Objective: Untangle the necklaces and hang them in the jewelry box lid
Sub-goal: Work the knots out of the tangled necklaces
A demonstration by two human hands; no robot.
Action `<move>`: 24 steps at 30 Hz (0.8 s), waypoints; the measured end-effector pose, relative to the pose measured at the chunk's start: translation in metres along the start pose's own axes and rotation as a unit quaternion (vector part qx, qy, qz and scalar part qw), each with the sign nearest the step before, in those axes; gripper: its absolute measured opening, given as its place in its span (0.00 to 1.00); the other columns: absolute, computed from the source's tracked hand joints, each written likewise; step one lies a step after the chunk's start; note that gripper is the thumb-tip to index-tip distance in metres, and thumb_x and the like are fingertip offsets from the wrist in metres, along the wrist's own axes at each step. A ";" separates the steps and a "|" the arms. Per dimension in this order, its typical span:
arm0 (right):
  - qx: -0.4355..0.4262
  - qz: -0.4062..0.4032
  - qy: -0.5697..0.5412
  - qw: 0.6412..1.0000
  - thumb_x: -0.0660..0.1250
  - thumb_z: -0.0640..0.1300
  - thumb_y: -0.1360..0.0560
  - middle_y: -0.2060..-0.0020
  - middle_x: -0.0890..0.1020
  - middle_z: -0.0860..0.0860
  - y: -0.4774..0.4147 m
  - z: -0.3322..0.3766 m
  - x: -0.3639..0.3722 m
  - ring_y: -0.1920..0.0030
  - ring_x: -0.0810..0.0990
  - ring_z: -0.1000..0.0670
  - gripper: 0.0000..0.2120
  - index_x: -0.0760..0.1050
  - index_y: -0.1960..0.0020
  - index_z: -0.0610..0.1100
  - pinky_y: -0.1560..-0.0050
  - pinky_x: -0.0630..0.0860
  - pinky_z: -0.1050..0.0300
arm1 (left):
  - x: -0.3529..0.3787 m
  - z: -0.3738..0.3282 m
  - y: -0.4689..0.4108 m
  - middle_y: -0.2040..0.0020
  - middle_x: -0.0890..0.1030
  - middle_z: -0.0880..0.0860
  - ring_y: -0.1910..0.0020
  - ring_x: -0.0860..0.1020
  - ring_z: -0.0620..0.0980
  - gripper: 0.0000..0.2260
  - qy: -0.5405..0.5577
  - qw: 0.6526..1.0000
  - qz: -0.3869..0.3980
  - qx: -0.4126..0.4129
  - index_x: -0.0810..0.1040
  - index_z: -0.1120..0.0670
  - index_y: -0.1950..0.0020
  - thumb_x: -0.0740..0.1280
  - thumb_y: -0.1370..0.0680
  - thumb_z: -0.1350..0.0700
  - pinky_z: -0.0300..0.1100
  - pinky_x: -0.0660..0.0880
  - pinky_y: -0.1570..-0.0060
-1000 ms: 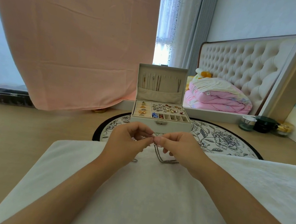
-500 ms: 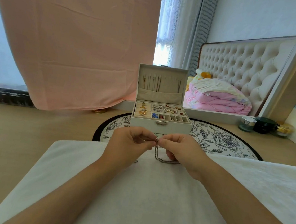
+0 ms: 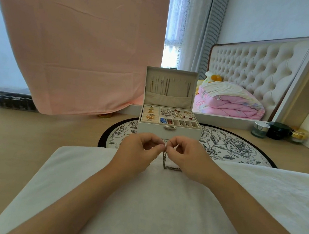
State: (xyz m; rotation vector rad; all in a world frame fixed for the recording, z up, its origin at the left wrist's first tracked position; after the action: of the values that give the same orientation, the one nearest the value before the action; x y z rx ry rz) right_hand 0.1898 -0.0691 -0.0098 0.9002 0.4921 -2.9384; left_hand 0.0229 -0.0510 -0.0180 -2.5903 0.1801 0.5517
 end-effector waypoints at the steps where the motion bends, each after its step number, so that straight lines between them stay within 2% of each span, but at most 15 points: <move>1: -0.007 -0.005 0.010 1.000 0.68 0.42 0.23 0.76 0.71 0.57 0.000 0.000 -0.001 0.75 0.65 0.57 0.05 0.79 0.58 0.45 0.73 0.64 0.64 | 0.000 -0.001 -0.001 0.64 0.83 0.47 0.65 0.81 0.47 0.02 -0.005 1.000 -0.002 -0.006 0.84 0.49 0.54 0.72 0.23 0.56 0.44 0.80 0.60; 3: -0.021 -0.020 0.023 0.999 0.68 0.41 0.23 0.77 0.72 0.59 -0.001 0.002 -0.003 0.75 0.66 0.57 0.05 0.79 0.58 0.46 0.72 0.65 0.66 | 0.002 0.000 -0.001 0.62 0.83 0.50 0.64 0.80 0.47 0.03 0.035 0.998 0.016 -0.058 0.82 0.51 0.54 0.70 0.21 0.57 0.40 0.80 0.60; 5: -0.024 -0.034 0.011 0.999 0.67 0.41 0.23 0.75 0.72 0.57 -0.002 0.003 -0.006 0.74 0.67 0.57 0.06 0.78 0.59 0.48 0.72 0.66 0.64 | 0.005 0.002 0.001 0.63 0.81 0.49 0.66 0.77 0.46 0.05 0.061 0.989 0.073 -0.112 0.81 0.52 0.54 0.67 0.19 0.58 0.39 0.78 0.62; 7: -0.020 -0.031 -0.012 0.999 0.67 0.41 0.23 0.74 0.72 0.54 -0.002 0.002 -0.008 0.73 0.67 0.54 0.07 0.78 0.59 0.49 0.71 0.66 0.60 | 0.006 0.005 0.002 0.63 0.80 0.46 0.66 0.76 0.47 0.05 0.036 0.988 0.108 -0.104 0.81 0.50 0.54 0.67 0.19 0.58 0.40 0.75 0.63; 9: -0.018 -0.009 -0.017 1.000 0.66 0.42 0.22 0.73 0.72 0.51 -0.001 0.002 -0.007 0.73 0.66 0.53 0.06 0.78 0.58 0.48 0.70 0.64 0.59 | 0.003 0.004 0.000 0.59 0.82 0.45 0.61 0.78 0.49 0.05 0.019 0.995 0.075 -0.070 0.81 0.45 0.51 0.68 0.20 0.55 0.44 0.78 0.59; 12: -0.024 0.011 -0.013 1.000 0.66 0.43 0.21 0.72 0.71 0.51 0.001 0.004 -0.006 0.72 0.65 0.52 0.05 0.78 0.55 0.47 0.71 0.63 0.58 | -0.002 -0.004 -0.001 0.56 0.85 0.43 0.56 0.82 0.44 0.07 0.032 0.999 0.031 -0.022 0.84 0.42 0.49 0.70 0.21 0.55 0.40 0.80 0.52; 15: -0.034 0.018 0.006 0.999 0.66 0.44 0.20 0.74 0.71 0.57 0.001 0.004 -0.006 0.73 0.65 0.56 0.05 0.78 0.55 0.47 0.72 0.64 0.63 | -0.003 -0.006 0.000 0.60 0.86 0.46 0.60 0.84 0.45 0.05 0.071 0.995 0.034 -0.054 0.86 0.48 0.51 0.74 0.24 0.57 0.40 0.81 0.55; 17: -0.041 0.028 0.027 0.998 0.66 0.42 0.20 0.75 0.73 0.62 0.002 0.006 -0.005 0.74 0.68 0.58 0.05 0.77 0.55 0.47 0.72 0.64 0.68 | -0.004 -0.005 0.001 0.62 0.86 0.47 0.65 0.82 0.41 0.04 0.077 0.993 0.045 -0.074 0.87 0.51 0.51 0.74 0.24 0.58 0.34 0.77 0.61; 19: -0.048 0.030 0.048 0.997 0.67 0.41 0.21 0.72 0.75 0.67 0.003 0.007 -0.005 0.72 0.70 0.59 0.05 0.76 0.55 0.48 0.70 0.66 0.69 | -0.003 -0.004 0.000 0.62 0.86 0.47 0.65 0.81 0.39 0.03 0.074 0.992 0.063 -0.082 0.87 0.52 0.52 0.74 0.24 0.58 0.32 0.75 0.62; 21: -0.062 0.026 0.094 0.993 0.67 0.43 0.22 0.66 0.76 0.67 0.004 0.008 -0.005 0.69 0.72 0.58 0.06 0.75 0.56 0.52 0.66 0.67 0.68 | -0.003 -0.003 -0.001 0.65 0.84 0.43 0.67 0.79 0.39 0.03 0.038 0.994 0.072 -0.077 0.86 0.49 0.55 0.72 0.23 0.56 0.35 0.75 0.64; 24: -0.100 0.032 0.198 0.975 0.66 0.47 0.23 0.60 0.75 0.61 0.003 0.010 -0.001 0.63 0.74 0.60 0.06 0.72 0.57 0.56 0.62 0.65 0.65 | -0.003 -0.004 -0.001 0.70 0.77 0.36 0.72 0.71 0.38 0.04 -0.105 0.990 0.092 -0.018 0.80 0.45 0.58 0.69 0.23 0.53 0.37 0.68 0.67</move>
State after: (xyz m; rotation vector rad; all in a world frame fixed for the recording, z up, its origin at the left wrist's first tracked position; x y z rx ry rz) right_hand 0.1854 -0.0754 -0.0026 1.4443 0.7419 -2.5913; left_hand 0.0221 -0.0521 -0.0134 -2.5435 0.3433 0.8959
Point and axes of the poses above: each hand's wrist, its own y-axis away from the middle knuckle, its own x-axis out of the palm, z = x × y, the point moved 3 cm from there along -y, towards the middle knuckle
